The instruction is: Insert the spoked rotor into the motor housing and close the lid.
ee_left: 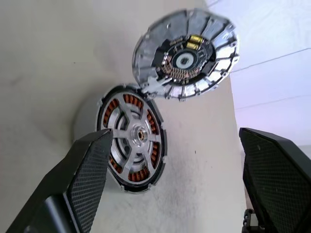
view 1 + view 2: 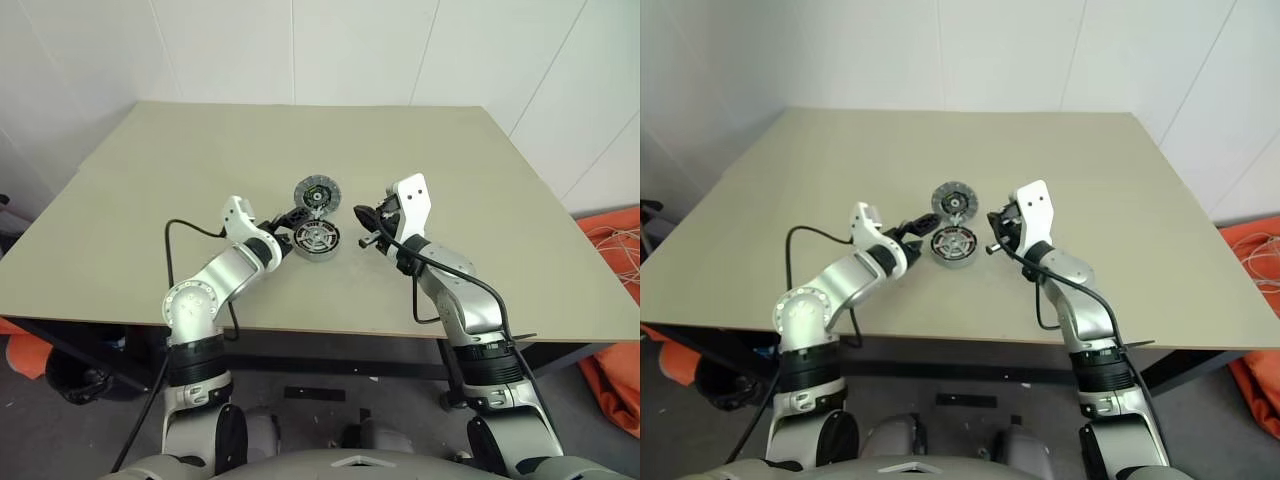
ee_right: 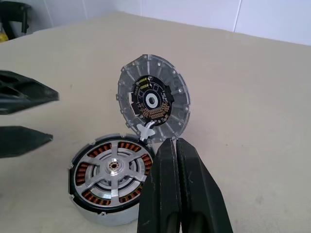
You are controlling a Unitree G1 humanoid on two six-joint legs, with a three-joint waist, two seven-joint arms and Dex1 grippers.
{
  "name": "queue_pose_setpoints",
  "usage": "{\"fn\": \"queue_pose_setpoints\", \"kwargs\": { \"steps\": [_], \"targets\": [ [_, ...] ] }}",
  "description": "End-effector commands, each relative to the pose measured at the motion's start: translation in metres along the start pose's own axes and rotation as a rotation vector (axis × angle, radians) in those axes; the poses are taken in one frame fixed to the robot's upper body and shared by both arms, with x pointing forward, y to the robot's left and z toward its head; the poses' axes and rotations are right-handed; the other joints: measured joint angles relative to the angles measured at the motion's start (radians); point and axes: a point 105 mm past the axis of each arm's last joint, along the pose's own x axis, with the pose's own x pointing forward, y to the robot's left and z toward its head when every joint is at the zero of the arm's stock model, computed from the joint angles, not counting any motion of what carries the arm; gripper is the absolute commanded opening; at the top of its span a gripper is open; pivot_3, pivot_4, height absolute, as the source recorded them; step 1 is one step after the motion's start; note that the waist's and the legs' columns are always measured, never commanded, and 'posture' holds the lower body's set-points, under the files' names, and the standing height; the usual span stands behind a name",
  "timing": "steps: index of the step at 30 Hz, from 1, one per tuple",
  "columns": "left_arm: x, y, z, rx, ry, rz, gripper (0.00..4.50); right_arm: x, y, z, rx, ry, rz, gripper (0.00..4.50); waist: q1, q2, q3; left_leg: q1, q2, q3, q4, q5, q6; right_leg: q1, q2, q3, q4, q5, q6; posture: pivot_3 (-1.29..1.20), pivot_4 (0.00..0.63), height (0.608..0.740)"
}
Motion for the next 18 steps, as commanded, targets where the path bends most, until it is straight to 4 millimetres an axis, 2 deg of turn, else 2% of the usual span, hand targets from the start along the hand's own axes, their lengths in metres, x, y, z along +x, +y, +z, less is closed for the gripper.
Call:
{"fn": "queue_pose_setpoints", "kwargs": {
  "steps": [1,3,5,8,9,12,18],
  "targets": [
    [-0.017,-0.019,0.013,0.061,-0.054,-0.075,4.42,0.001,0.0,0.018,-0.021,-0.065,0.005,0.0,0.0,0.0,0.0,0.0,0.0,0.0,0.0,0.0,0.0,0.0,0.0,0.0,0.0,0.0,0.0,0.0,0.0,0.74],
    [-0.022,-0.027,0.02,0.144,-0.099,-0.123,4.42,0.002,0.001,0.019,-0.018,-0.066,0.011,0.0,0.0,0.0,0.0,0.0,0.0,0.0,0.0,0.0,0.0,0.0,0.0,0.0,0.0,0.0,0.0,0.0,0.0,0.74],
    [-0.024,-0.031,0.022,0.392,-0.137,-0.141,4.42,0.004,0.002,0.018,-0.016,-0.065,0.018,0.0,0.0,0.0,0.0,0.0,0.0,0.0,0.0,0.0,0.0,0.0,0.0,0.0,0.0,-0.002,0.002,0.0,0.0,0.74],
    [-0.019,-0.022,0.011,0.812,-0.163,-0.149,4.42,0.006,0.005,0.018,-0.013,-0.065,0.026,0.0,-0.001,0.001,0.0,0.001,0.0,0.0,0.0,0.0,0.0,0.0,0.0,0.0,0.0,-0.004,0.007,0.0,0.0,0.74],
    [-0.017,-0.018,0.008,0.922,-0.175,-0.16,4.24,0.006,0.005,0.017,-0.012,-0.064,0.026,0.0,-0.001,0.001,0.0,0.002,0.0,0.0,0.0,0.0,0.0,0.0,0.0,0.001,0.0,-0.004,0.007,0.0,0.0,0.74],
    [-0.015,-0.014,-0.003,1.082,-0.204,-0.244,3.49,0.005,0.005,0.016,-0.01,-0.061,0.023,0.0,0.0,0.001,0.0,0.001,0.0,0.0,-0.001,0.0,0.0,0.0,0.0,0.001,-0.001,-0.004,0.008,0.0,0.0,0.74],
    [0.0,0.004,-0.015,1.188,-0.212,-0.296,1.49,0.005,0.006,0.015,-0.006,-0.06,0.019,0.0,-0.004,0.002,0.0,0.003,0.0,0.0,-0.001,0.0,-0.001,0.001,0.0,0.001,0.001,0.0,0.002,0.0,0.0,0.74]
  ]
}}
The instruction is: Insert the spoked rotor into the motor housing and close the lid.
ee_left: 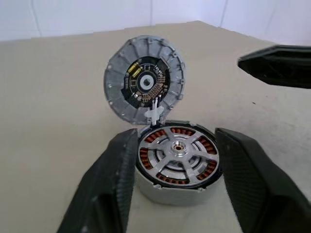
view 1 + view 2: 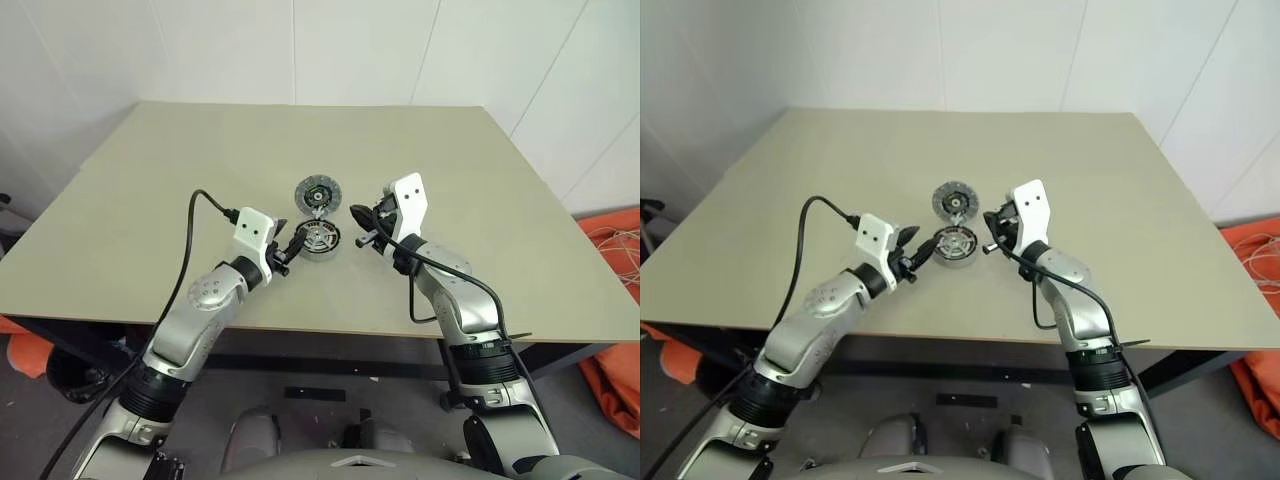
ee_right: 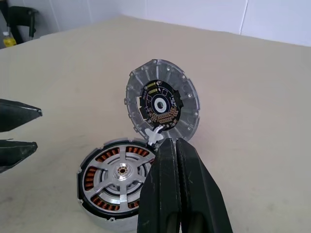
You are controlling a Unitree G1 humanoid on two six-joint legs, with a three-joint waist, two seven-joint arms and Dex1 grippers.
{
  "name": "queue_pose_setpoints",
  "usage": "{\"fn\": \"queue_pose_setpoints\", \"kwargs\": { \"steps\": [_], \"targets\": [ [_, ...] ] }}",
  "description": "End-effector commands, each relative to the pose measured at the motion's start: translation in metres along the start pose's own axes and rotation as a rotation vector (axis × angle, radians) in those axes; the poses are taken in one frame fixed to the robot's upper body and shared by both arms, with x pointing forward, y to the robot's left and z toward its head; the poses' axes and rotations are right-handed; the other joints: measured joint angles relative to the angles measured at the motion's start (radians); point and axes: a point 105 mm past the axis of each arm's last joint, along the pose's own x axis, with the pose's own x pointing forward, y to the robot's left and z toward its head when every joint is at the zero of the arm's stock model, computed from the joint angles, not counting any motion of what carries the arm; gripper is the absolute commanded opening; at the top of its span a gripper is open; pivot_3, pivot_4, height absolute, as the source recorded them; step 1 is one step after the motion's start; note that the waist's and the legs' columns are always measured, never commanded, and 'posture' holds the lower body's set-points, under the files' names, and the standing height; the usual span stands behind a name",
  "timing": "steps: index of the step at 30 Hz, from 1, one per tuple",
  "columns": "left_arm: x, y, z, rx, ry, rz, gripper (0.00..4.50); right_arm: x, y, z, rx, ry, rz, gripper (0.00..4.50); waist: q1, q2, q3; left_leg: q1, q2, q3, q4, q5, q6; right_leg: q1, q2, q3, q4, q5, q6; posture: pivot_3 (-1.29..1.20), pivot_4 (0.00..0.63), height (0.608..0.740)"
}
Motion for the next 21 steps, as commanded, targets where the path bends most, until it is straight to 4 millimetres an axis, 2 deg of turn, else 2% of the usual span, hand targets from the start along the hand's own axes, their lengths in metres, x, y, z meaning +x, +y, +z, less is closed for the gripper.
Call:
{"fn": "queue_pose_setpoints", "kwargs": {
  "steps": [1,4,5,11,21],
  "targets": [
    [0.007,-0.002,-0.001,0.053,-0.047,-0.042,1.12,0.002,0.002,0.013,-0.018,-0.049,0.003,0.0,0.0,0.0,0.0,0.0,0.0,0.0,0.0,0.0,0.0,0.0,0.0,0.0,0.0,0.0,0.0,0.0,0.0,0.74],
    [0.016,-0.002,-0.008,0.03,-0.026,-0.069,0.13,0.002,0.002,0.014,-0.017,-0.051,0.002,0.0,0.0,0.0,0.0,0.001,0.0,0.0,0.0,0.0,0.0,0.0,0.0,0.0,0.001,0.0,-0.002,0.0,0.0,0.74],
    [0.019,0.0,-0.011,0.031,-0.015,-0.068,0.05,0.002,0.002,0.014,-0.016,-0.052,0.0,0.0,0.001,0.0,0.0,0.001,0.0,0.0,0.0,0.0,0.0,0.0,0.0,0.0,0.001,0.0,-0.002,0.0,0.0,0.74],
    [0.037,0.004,-0.016,0.03,0.018,-0.08,0.05,0.003,0.003,0.014,-0.016,-0.055,-0.003,0.0,0.001,0.0,0.0,0.0,0.0,0.0,0.0,0.0,0.0,0.0,0.0,0.0,0.001,0.001,-0.003,0.0,0.0,0.74],
    [0.07,0.002,-0.001,0.02,0.01,-0.101,0.05,0.001,0.003,0.015,-0.017,-0.056,-0.008,0.0,0.003,0.0,0.0,0.0,0.0,0.0,0.0,0.0,0.0,0.0,-0.001,0.0,0.001,0.001,-0.004,0.0,0.0,0.74]
  ]
}}
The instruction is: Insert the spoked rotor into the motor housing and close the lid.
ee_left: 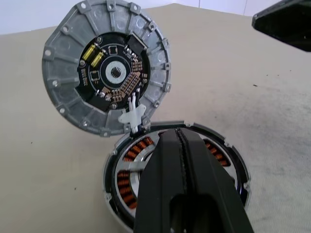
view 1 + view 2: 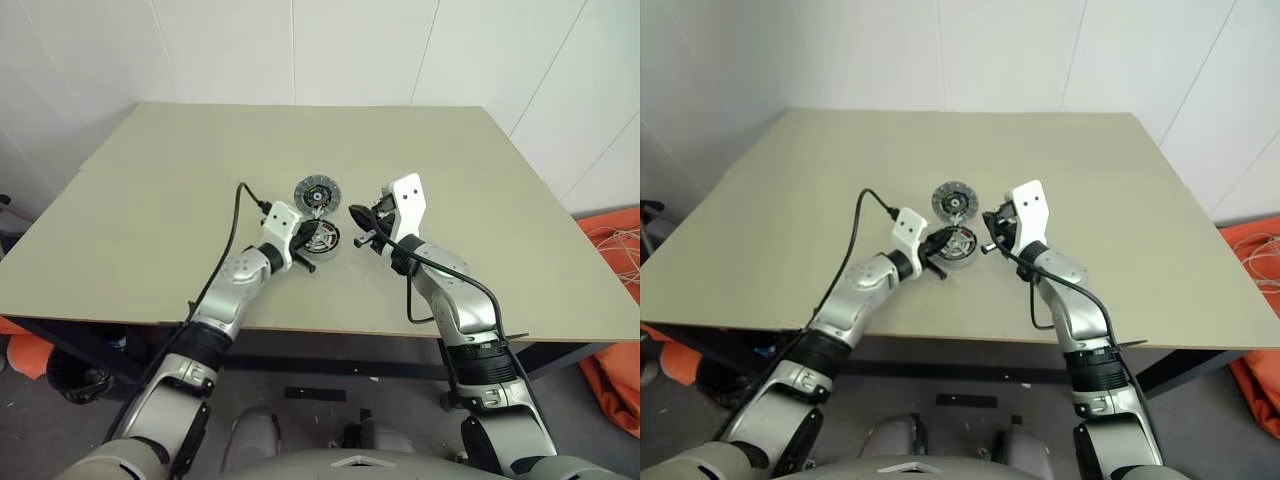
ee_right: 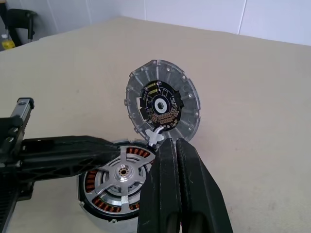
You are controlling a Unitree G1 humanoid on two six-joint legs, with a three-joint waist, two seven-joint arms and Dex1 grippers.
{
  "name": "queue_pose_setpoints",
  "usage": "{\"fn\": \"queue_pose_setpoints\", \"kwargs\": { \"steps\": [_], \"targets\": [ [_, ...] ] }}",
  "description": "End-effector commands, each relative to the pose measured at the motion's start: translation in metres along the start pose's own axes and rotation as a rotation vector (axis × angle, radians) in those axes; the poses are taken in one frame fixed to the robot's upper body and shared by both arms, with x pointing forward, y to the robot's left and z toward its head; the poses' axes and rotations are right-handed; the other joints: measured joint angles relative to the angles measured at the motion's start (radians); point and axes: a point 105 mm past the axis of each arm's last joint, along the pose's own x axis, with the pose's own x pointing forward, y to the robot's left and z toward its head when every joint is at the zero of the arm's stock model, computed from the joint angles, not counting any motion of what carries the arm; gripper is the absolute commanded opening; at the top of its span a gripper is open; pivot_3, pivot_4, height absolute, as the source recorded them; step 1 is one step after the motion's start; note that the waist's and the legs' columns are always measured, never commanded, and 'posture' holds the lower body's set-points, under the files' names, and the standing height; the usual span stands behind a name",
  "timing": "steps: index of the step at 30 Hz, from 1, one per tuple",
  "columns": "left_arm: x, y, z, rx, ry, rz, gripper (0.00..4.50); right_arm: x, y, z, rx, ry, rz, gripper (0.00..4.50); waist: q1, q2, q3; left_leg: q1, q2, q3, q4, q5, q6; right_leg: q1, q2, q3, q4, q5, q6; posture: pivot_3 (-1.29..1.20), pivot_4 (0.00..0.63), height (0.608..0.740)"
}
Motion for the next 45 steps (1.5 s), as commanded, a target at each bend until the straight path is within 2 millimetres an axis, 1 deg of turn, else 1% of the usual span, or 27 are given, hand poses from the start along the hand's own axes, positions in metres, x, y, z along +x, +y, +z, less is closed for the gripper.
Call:
{"fn": "queue_pose_setpoints", "kwargs": {
  "steps": [1,4,7,10,13,15,17,18,20,23,25,27,30,33,37,40,42,45],
  "targets": [
    [0.01,0.006,0.018,0.026,-0.042,-0.005,0.05,0.0,0.001,0.015,-0.026,-0.054,-0.001,0.0,0.001,0.0,0.0,0.0,0.0,0.0,0.0,0.0,0.0,0.0,0.0,0.0,0.0,-0.001,-0.002,0.0,0.0,0.74],
    [0.014,0.007,0.011,0.022,0.002,-0.011,0.05,0.0,0.001,0.016,-0.027,-0.056,-0.002,0.0,0.0,0.0,0.0,0.0,0.0,0.0,0.0,0.0,0.0,0.0,0.0,0.0,0.0,-0.001,-0.002,0.0,0.0,0.74],
    [0.015,0.005,-0.003,0.009,0.078,-0.029,0.05,0.0,0.0,0.017,-0.029,-0.056,-0.005,0.0,0.0,0.0,0.0,0.0,0.0,0.0,0.0,0.0,0.0,0.0,0.0,0.0,0.0,-0.001,-0.002,0.0,0.0,0.74],
    [0.011,0.001,-0.023,-0.004,0.169,-0.042,0.05,0.0,0.0,0.017,-0.028,-0.057,-0.008,0.0,0.002,0.0,0.0,0.0,0.0,0.0,0.0,0.0,0.0,-0.001,0.0,0.0,0.0,-0.001,-0.003,0.0,0.0,0.74],
    [0.006,-0.002,-0.035,-0.015,0.22,-0.043,0.05,-0.001,0.0,0.016,-0.029,-0.056,-0.008,0.0,0.001,0.0,0.0,0.001,0.0,0.0,0.0,0.0,0.001,0.001,0.0,0.0,0.0,-0.002,-0.004,0.0,0.0,0.74],
    [0.004,-0.002,-0.039,-0.019,0.242,-0.036,0.05,-0.001,0.0,0.016,-0.029,-0.055,-0.007,0.0,0.001,0.0,0.0,0.002,0.0,0.0,0.0,0.0,0.001,0.002,0.0,0.0,0.0,-0.002,-0.004,0.0,0.0,0.74],
    [0.004,-0.003,-0.034,-0.02,0.206,-0.028,0.05,0.0,0.0,0.017,-0.031,-0.054,-0.004,0.0,0.001,0.0,0.0,0.003,0.0,0.0,0.0,0.0,0.001,0.002,0.0,0.0,0.0,-0.002,-0.004,0.0,0.0,0.74],
    [0.005,-0.002,-0.027,-0.025,0.167,-0.021,0.05,0.0,0.0,0.017,-0.034,-0.052,0.0,0.0,0.001,0.0,0.0,0.003,0.0,0.0,0.0,0.0,0.001,0.003,0.0,0.0,0.0,-0.002,-0.004,0.0,0.0,0.74],
    [0.004,0.005,-0.002,-0.042,0.02,0.042,0.05,0.002,0.003,0.02,-0.065,-0.043,0.039,0.0,0.001,0.0,0.0,0.003,0.0,0.0,0.0,0.0,0.001,0.002,0.0,0.0,0.0,-0.002,-0.004,0.0,0.0,0.74],
    [-0.007,0.017,0.029,-0.051,-0.172,0.151,0.05,0.005,0.01,0.02,-0.121,-0.01,0.122,0.0,0.0,0.0,0.0,0.001,0.0,0.0,0.0,0.0,0.001,0.001,0.0,0.0,0.0,-0.002,-0.004,0.0,0.0,0.74],
    [-0.02,0.023,0.039,-0.035,-0.25,0.222,0.05,0.007,0.014,0.018,-0.155,0.02,0.174,0.0,0.0,0.0,0.0,0.0,0.001,0.0,0.0,0.0,0.001,0.0,0.0,-0.001,0.0,-0.002,-0.004,0.0,0.0,0.74],
    [-0.035,0.028,0.042,-0.001,-0.291,0.286,0.05,0.009,0.019,0.015,-0.188,0.052,0.223,0.0,-0.002,0.0,0.0,0.0,0.001,0.0,0.0,0.0,0.001,0.0,0.0,-0.001,0.0,-0.003,-0.005,0.0,0.0,0.74],
    [-0.058,0.035,0.041,0.019,-0.321,0.385,0.05,0.014,0.024,0.012,-0.222,0.091,0.279,0.0,-0.002,0.0,0.0,0.0,0.001,0.0,0.0,-0.001,0.002,0.0,0.0,-0.001,0.0,-0.003,-0.006,0.0,0.0,0.74],
    [-0.08,0.042,0.033,0.023,-0.308,0.475,0.05,0.018,0.032,0.007,-0.275,0.136,0.367,0.0,-0.001,0.0,0.0,0.0,0.001,0.0,0.0,-0.001,0.002,0.0,0.0,-0.001,0.0,-0.003,-0.006,0.0,0.0,0.74],
    [-0.1,0.049,0.022,0.003,-0.272,0.564,0.05,0.022,0.039,0.001,-0.362,0.195,0.49,0.0,0.0,0.0,0.0,0.0,0.001,0.0,0.0,-0.001,0.002,0.0,0.0,-0.001,0.0,-0.003,-0.006,0.0,0.0,0.74],
    [-0.108,0.05,0.019,-0.004,-0.258,0.593,0.0,0.026,0.039,0.003,-0.421,0.219,0.555,0.63,0.0,0.0,0.0,0.0,0.001,0.0,0.001,-0.001,0.002,0.001,0.0,-0.001,0.0,-0.003,-0.006,0.0,0.0,0.74],
    [-0.112,0.051,0.016,-0.014,-0.247,0.613,0.0,0.031,0.037,0.006,-0.479,0.234,0.592,1.23,-0.002,0.0,0.0,0.0,0.001,0.0,0.001,-0.001,0.003,0.001,0.0,-0.001,0.001,-0.003,-0.006,0.0,0.0,0.74],
    [-0.112,0.051,0.015,-0.026,-0.241,0.627,0.0,0.036,0.035,0.007,-0.543,0.262,0.659,2.26,-0.003,0.0,0.0,0.0,0.001,0.0,0.001,-0.001,0.003,0.0,0.0,-0.001,0.001,-0.003,-0.006,0.0,0.0,0.74]
  ]
}}
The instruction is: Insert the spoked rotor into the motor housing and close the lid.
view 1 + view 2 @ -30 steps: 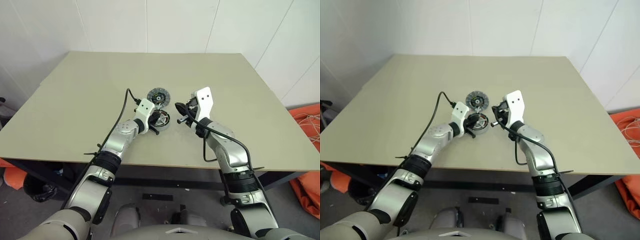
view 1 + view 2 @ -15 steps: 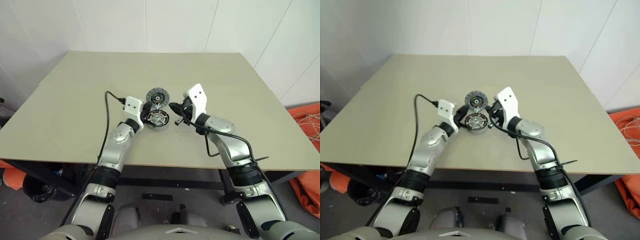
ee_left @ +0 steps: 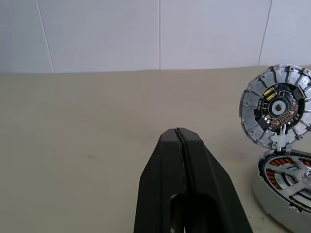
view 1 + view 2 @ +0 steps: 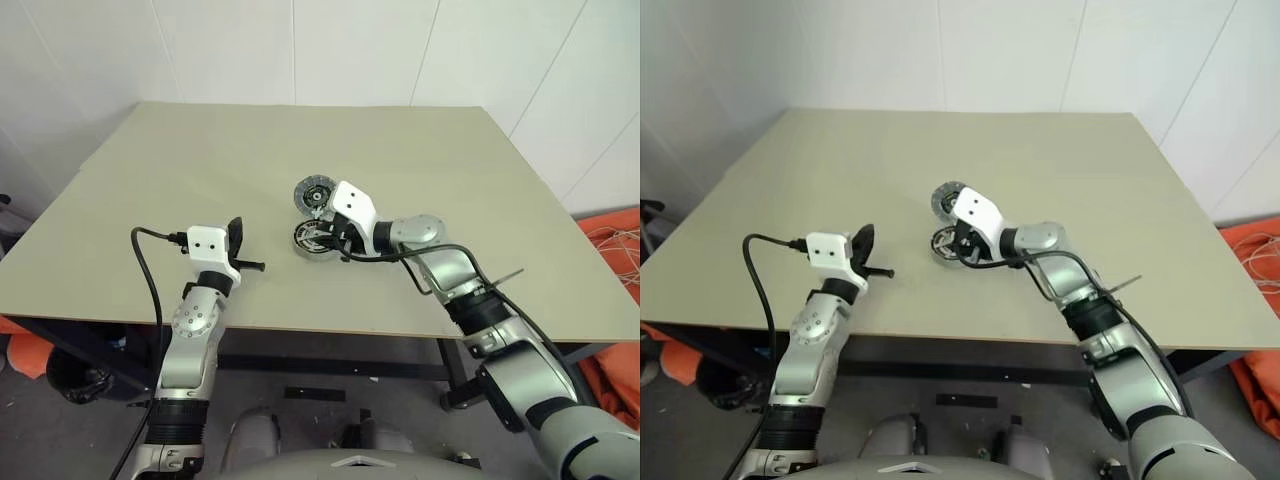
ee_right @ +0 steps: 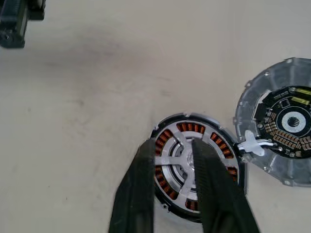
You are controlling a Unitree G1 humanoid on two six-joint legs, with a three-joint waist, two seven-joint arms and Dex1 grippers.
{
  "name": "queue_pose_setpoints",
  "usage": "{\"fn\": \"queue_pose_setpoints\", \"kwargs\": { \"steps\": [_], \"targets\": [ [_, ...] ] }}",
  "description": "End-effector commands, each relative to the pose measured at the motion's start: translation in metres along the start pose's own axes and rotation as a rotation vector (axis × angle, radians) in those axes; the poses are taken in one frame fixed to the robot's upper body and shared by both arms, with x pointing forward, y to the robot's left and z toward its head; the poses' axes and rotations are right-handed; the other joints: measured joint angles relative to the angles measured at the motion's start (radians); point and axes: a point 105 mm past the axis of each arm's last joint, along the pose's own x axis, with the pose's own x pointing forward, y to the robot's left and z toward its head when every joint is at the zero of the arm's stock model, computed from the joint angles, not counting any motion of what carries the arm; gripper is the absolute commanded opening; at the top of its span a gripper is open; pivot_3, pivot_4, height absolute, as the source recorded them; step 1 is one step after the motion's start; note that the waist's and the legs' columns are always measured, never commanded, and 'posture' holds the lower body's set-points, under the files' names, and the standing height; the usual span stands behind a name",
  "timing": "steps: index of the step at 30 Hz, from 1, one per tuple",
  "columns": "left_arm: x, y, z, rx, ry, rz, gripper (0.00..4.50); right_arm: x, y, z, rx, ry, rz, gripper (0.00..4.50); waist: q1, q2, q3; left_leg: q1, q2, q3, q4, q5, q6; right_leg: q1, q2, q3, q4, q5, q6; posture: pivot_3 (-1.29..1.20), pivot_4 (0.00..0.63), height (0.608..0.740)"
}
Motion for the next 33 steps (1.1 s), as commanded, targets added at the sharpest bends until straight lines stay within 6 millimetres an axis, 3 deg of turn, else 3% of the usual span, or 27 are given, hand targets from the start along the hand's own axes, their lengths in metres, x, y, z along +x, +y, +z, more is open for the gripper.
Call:
{"fn": "queue_pose_setpoints", "kwargs": {
  "steps": [1,4,15,33],
  "targets": [
    [0.001,0.0,0.015,0.005,-0.049,0.017,0.0,-0.001,-0.008,0.013,-0.128,0.01,0.067,2.59,0.0,0.0,0.0,0.0,0.0,0.0,0.0,-0.001,0.001,0.0,0.0,0.0,0.0,0.0,0.0,0.0,0.0,0.74],
    [0.001,-0.001,0.014,-0.004,-0.042,0.023,0.0,-0.003,-0.009,0.004,-0.23,0.097,0.138,3.5,0.001,0.0,0.0,-0.001,0.0,0.0,0.0,-0.002,0.004,0.0,0.0,0.0,0.0,0.0,0.0,0.0,0.0,0.74],
    [0.003,-0.004,0.008,-0.013,-0.018,0.028,0.0,-0.017,0.0,-0.009,-0.439,0.276,0.425,3.5,0.0,0.0,0.0,-0.009,0.002,0.0,0.008,-0.002,0.011,-0.007,0.0,-0.001,0.006,-0.001,-0.002,0.0,0.0,0.74],
    [0.002,-0.01,0.001,-0.029,0.009,0.016,0.0,0.007,-0.006,-0.001,-0.555,0.307,0.438,3.5,-0.001,0.0,0.0,-0.01,0.003,0.0,0.014,-0.004,0.009,-0.009,0.0,-0.001,0.013,-0.001,-0.002,0.0,0.0,0.74]
  ]
}}
